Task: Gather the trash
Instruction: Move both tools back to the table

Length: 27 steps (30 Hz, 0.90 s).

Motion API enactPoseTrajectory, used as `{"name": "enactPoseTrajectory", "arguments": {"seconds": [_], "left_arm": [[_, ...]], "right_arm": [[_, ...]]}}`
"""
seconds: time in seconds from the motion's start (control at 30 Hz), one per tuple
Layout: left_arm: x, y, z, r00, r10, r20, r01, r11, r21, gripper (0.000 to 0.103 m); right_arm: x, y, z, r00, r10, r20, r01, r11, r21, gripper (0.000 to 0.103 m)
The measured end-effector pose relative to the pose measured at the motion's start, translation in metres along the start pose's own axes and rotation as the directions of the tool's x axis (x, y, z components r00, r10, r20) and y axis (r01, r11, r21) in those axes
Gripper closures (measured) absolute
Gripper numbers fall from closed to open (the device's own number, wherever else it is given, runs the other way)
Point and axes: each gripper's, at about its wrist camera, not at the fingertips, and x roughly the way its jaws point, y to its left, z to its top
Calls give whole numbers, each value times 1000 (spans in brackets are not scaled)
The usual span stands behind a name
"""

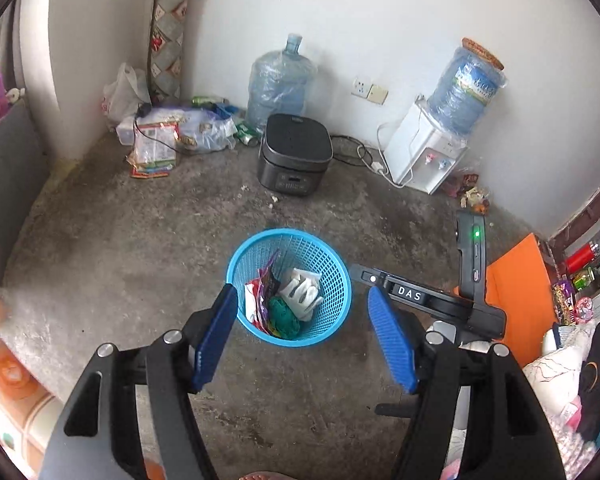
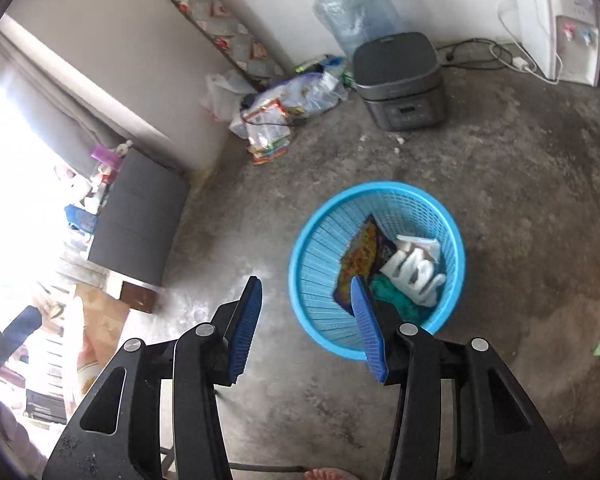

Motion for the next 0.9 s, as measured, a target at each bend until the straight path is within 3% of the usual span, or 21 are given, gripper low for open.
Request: {"name": "enactPoseTrajectory", "arguments": {"seconds": [0.1, 0.2, 0.27, 0.37, 0.43, 0.53, 0.6, 0.67, 0.73, 0.8, 0.9], "left_arm": [[-82, 11, -4, 995, 42, 95, -42, 999, -1, 33], [-166, 26, -28, 973, 144, 179, -142, 990, -25, 29], [-215, 38, -54, 950, 223, 218, -215, 975, -61, 28], [-274, 57, -107, 900, 358, 248, -329, 932, -151, 27], [-299, 68, -146, 870, 433, 237, -389, 897, -210, 27], [-317, 83, -202, 842, 498, 208, -437, 855, -279, 27], [-317, 93, -237, 842, 511, 173, -442, 837, -323, 27], [-313, 99, -270, 834, 529, 159, -452, 819, -354, 27], [-303, 100, -299, 838, 530, 133, -449, 807, -383, 27], [-292, 104, -326, 857, 506, 102, -422, 800, -427, 27], [-279, 117, -356, 891, 448, 70, -346, 771, -535, 27]], "right_arm": [[-40, 44, -4, 992, 117, 43, -112, 989, -97, 52], [-72, 89, -20, 970, 242, 22, -233, 950, -209, 49], [-85, 116, -36, 944, 330, -26, -325, 909, -263, 47], [-92, 151, -62, 896, 421, -139, -443, 847, -293, 47], [-92, 171, -82, 862, 458, -218, -506, 811, -295, 47], [-88, 204, -114, 822, 467, -326, -561, 764, -318, 47], [-82, 224, -134, 797, 458, -394, -588, 740, -327, 47], [-74, 240, -153, 780, 435, -449, -594, 741, -314, 47], [-65, 252, -169, 750, 424, -508, -609, 744, -277, 47], [-56, 263, -183, 719, 419, -554, -623, 743, -246, 47], [-42, 281, -198, 709, 379, -595, -603, 763, -233, 48]]}}
